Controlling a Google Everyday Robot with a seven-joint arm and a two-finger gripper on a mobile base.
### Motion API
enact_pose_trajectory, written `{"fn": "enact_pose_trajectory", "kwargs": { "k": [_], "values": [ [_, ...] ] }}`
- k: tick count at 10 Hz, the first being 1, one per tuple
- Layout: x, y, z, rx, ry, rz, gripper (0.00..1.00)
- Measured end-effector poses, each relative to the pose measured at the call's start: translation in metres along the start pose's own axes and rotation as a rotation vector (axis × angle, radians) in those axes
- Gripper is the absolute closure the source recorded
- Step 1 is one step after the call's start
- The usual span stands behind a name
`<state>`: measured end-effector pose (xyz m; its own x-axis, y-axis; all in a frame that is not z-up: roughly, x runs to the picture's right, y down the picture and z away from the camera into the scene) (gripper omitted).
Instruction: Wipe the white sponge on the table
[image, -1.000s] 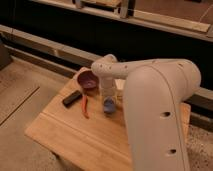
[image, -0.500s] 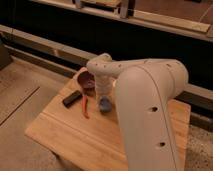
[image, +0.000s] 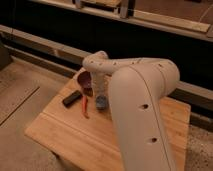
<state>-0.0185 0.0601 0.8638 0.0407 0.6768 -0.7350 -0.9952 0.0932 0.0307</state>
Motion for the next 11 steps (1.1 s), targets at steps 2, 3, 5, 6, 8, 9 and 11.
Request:
{"fn": "enact_pose_trajectory", "kwargs": {
  "k": [2,3,5,6,8,9,11],
  "values": [
    [-0.005,0.006,0.002,-0.004,0.009,-0.012,1.00],
    [-0.007,0.010,0.002,-0.006,0.014,-0.018,1.00],
    [-0.010,0.019,0.003,-0.017,0.016,-0.030,1.00],
    [-0.010,0.023,0.002,-0.027,0.013,-0.034,1.00],
    [-0.009,0.037,0.000,-0.070,-0.013,-0.051,1.00],
    [-0.004,0.045,0.001,-0.095,-0.023,-0.059,1.00],
    [0.003,0.057,0.003,-0.156,-0.028,-0.044,1.00]
  ]
}}
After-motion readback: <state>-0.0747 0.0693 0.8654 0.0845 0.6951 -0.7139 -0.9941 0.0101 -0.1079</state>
